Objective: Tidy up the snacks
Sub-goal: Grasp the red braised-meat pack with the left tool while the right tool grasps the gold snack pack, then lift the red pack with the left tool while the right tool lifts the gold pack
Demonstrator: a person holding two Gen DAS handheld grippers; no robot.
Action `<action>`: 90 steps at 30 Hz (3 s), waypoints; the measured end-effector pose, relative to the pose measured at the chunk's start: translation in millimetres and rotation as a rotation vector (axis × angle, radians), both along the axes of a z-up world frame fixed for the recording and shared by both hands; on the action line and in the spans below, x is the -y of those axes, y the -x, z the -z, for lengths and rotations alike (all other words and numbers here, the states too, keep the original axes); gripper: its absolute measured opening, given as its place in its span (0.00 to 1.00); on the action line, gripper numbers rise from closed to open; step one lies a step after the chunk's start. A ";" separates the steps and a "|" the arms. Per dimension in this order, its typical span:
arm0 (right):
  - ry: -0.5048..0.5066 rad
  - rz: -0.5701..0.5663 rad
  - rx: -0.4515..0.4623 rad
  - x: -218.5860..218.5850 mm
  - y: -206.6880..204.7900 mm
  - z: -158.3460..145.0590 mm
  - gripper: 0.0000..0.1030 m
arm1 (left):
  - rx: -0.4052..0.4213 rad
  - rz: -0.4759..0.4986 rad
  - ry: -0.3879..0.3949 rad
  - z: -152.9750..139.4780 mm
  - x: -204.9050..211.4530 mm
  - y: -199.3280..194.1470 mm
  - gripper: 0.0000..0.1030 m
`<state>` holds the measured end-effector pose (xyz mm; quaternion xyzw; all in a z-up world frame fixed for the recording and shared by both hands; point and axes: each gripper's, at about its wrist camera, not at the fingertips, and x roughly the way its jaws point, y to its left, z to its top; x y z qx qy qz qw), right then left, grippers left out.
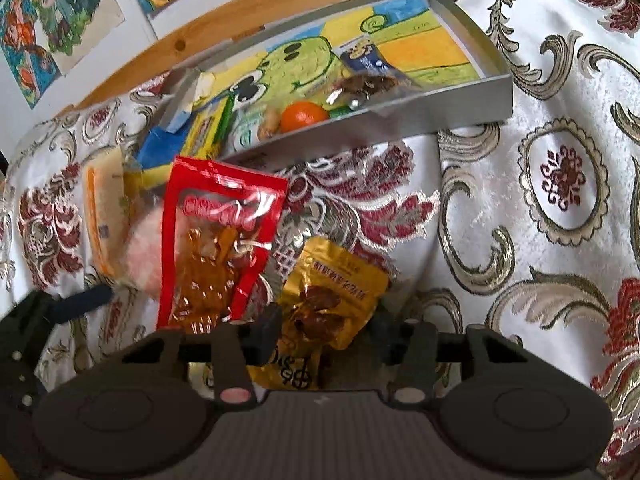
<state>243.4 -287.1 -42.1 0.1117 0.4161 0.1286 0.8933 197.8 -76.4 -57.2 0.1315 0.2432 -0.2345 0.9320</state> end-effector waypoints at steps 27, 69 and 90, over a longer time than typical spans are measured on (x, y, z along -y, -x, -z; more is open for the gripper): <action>-0.119 -0.035 -0.024 11.2 5.8 -5.2 0.29 | -0.325 0.052 0.348 8.8 -27.1 -53.9 0.49; 0.028 -0.197 -0.163 -14.6 38.2 -15.4 0.28 | -0.501 0.112 0.484 24.5 -4.6 -67.2 0.82; 0.129 -0.222 -0.041 -30.3 45.6 -21.0 0.18 | -0.435 -0.024 0.280 16.8 5.3 -54.9 0.30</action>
